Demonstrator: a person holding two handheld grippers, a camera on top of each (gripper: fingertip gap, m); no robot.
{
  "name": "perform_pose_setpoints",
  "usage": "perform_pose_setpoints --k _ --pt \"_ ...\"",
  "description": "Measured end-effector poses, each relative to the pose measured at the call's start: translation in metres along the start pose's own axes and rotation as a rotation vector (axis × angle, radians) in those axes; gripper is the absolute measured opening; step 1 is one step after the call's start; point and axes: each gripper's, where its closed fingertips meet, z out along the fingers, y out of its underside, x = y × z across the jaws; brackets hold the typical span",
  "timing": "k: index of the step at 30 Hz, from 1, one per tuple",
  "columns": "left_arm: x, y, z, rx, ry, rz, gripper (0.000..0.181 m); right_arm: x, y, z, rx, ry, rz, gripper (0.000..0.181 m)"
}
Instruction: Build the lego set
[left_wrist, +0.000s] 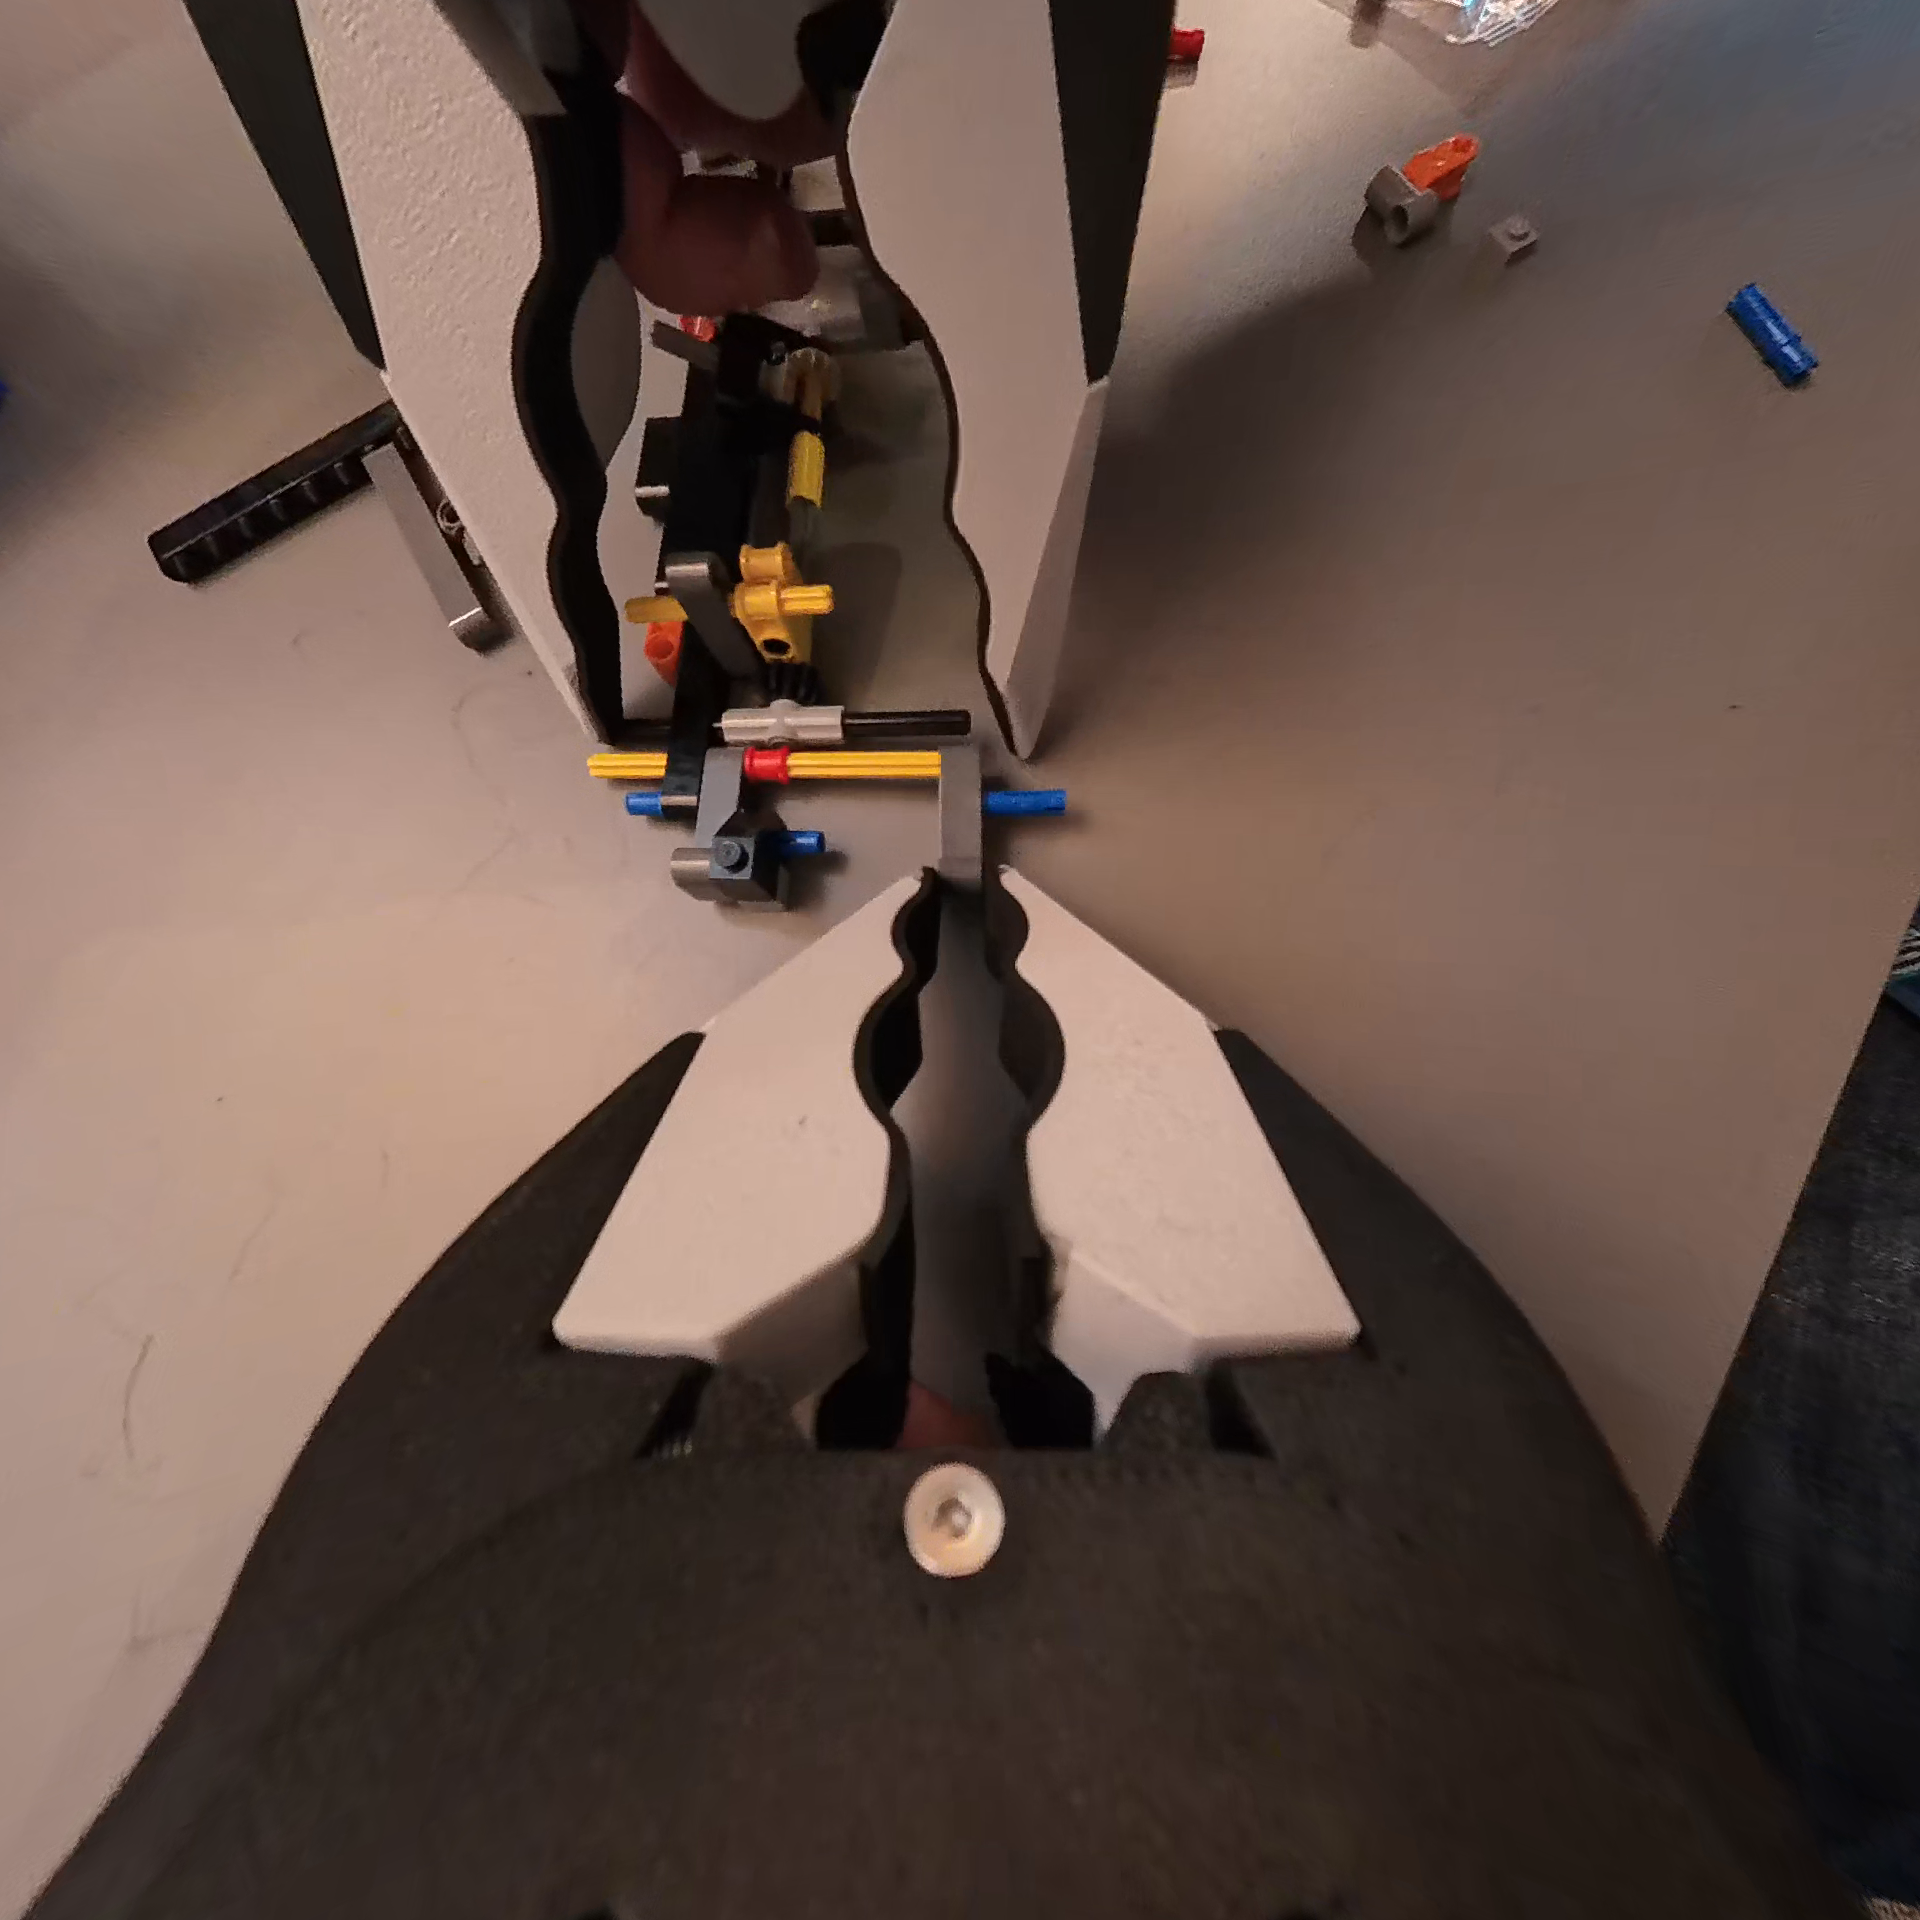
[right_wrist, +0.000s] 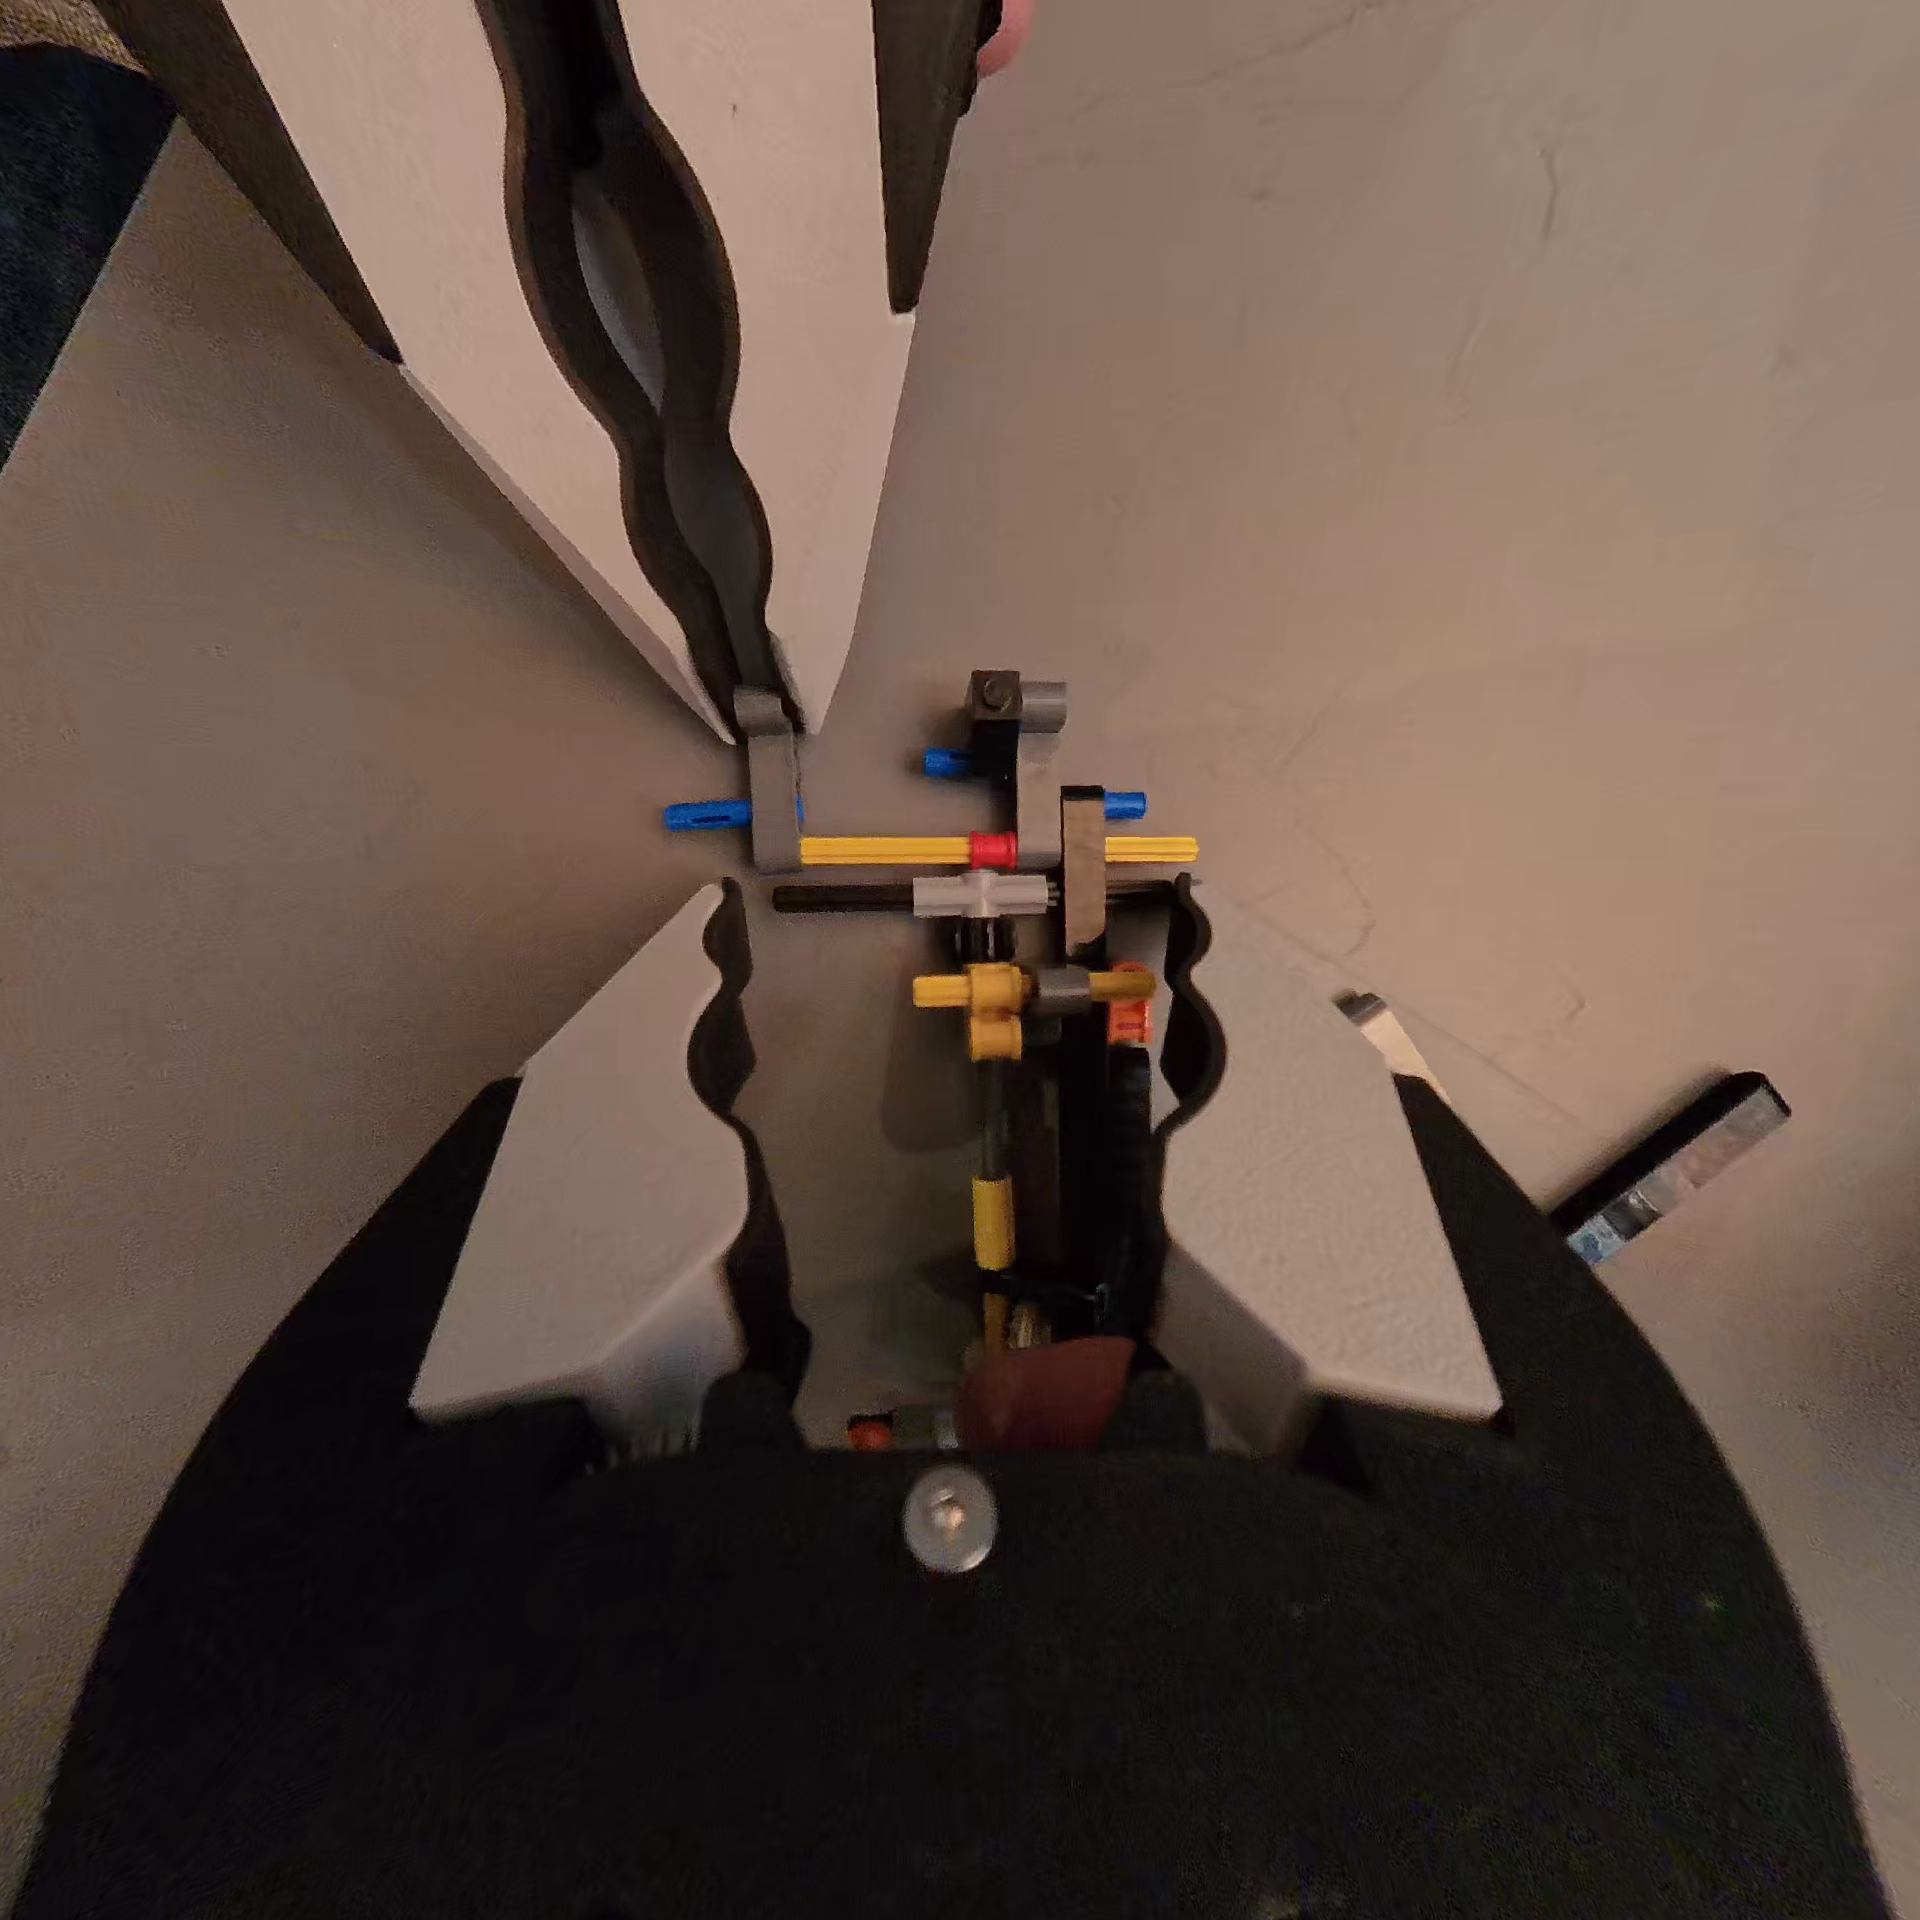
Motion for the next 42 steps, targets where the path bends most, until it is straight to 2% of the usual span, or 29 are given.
perform_pose_setpoints --k 7,17,26,42 --pt "-0.0005 0.0016 0.0012 -0.007 0.007 -0.009 0.006 0.002 -0.0004 -0.0005 0.004 0.003 0.002 0.073" --pt "-0.0026 0.0015 0.0017 -0.004 0.019 -0.016 0.006 0.0015 -0.0046 -0.0004 -0.028 0.003 -0.014 0.081" --pt "-0.0031 0.0014 0.0015 -0.001 0.031 -0.017 0.005 0.0034 -0.0076 0.0027 -0.052 0.0 -0.041 0.073" --pt "-0.0029 0.0004 -0.0003 0.004 0.037 -0.012 0.006 0.0037 -0.0076 0.0029 -0.04 0.009 -0.032 0.074"
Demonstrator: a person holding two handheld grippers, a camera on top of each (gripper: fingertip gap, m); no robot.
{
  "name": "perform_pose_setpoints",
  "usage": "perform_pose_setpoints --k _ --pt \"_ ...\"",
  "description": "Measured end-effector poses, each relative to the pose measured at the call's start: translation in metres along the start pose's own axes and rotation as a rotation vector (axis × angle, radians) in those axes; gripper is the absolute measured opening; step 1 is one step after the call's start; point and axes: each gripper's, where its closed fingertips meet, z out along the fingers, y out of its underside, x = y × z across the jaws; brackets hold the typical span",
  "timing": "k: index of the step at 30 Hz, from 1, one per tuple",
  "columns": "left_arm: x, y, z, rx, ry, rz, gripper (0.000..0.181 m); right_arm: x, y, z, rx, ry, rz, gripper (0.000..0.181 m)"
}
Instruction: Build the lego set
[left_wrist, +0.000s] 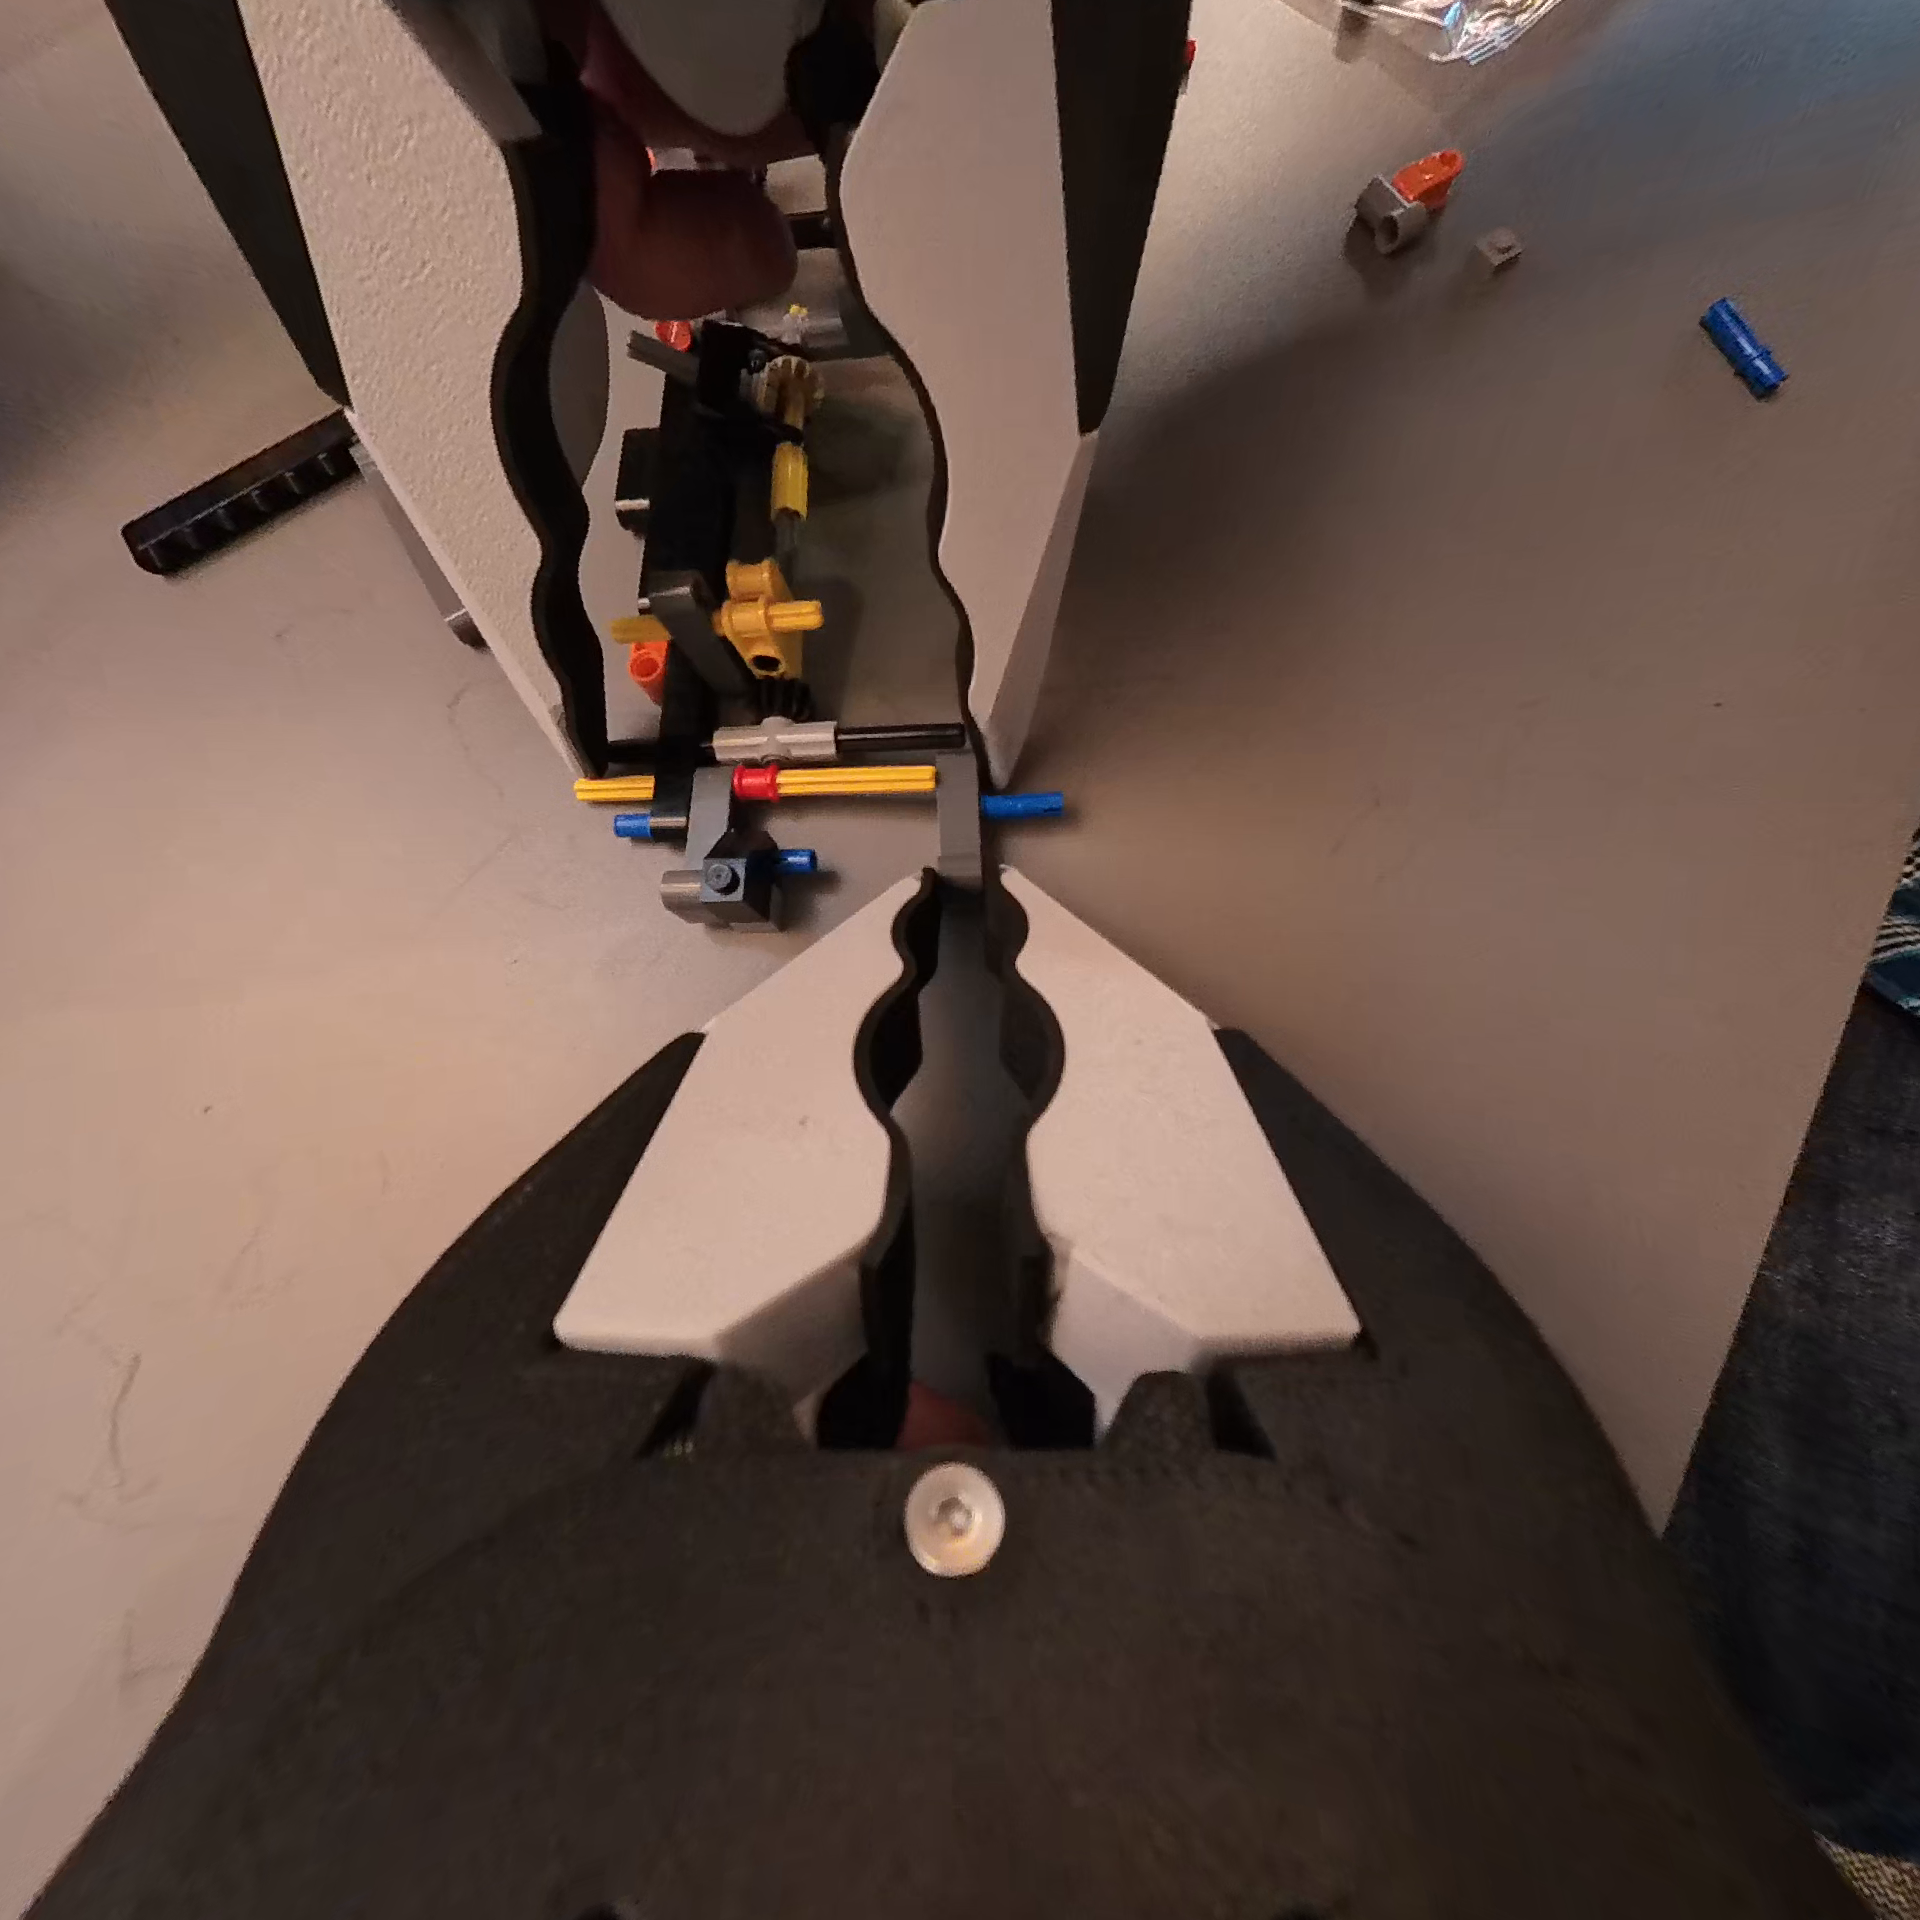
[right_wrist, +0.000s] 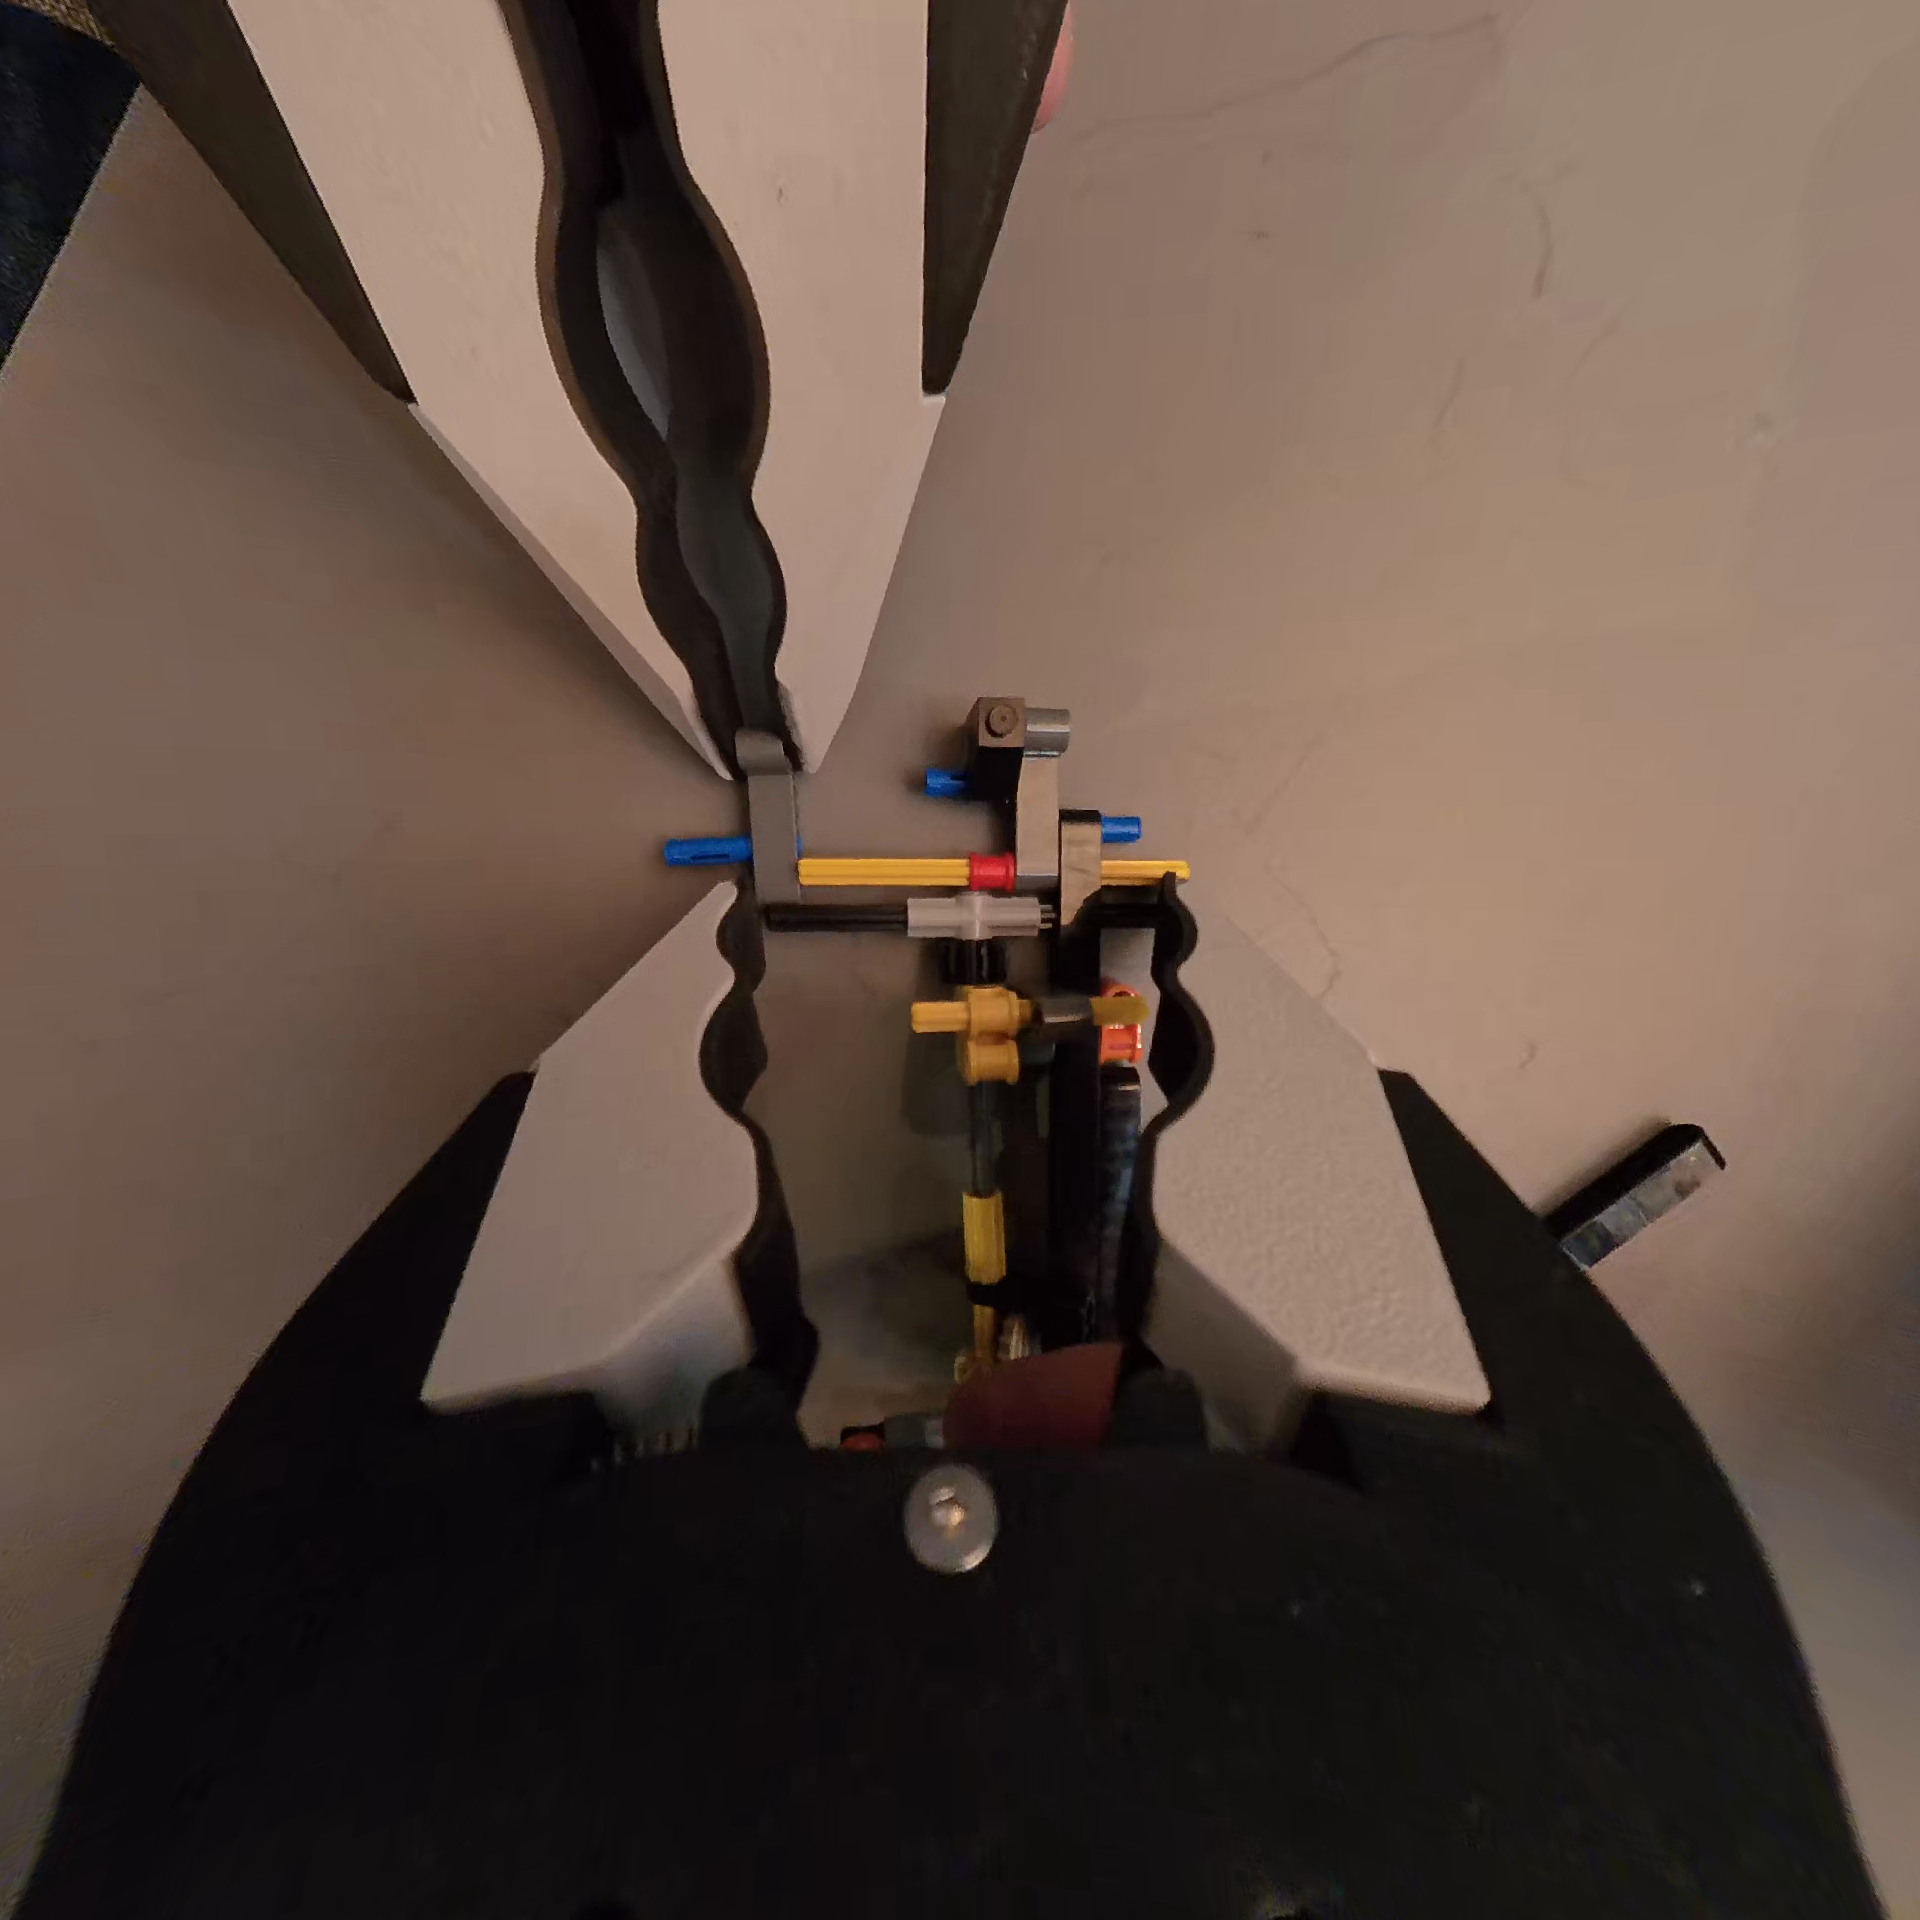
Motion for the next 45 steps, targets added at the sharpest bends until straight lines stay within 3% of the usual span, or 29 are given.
perform_pose_setpoints --k 45 --pt "0.0024 -0.0045 -0.0046 0.047 0.047 -0.069 0.005 -0.0033 0.0025 -0.0006 0.052 -0.022 0.01 0.074"
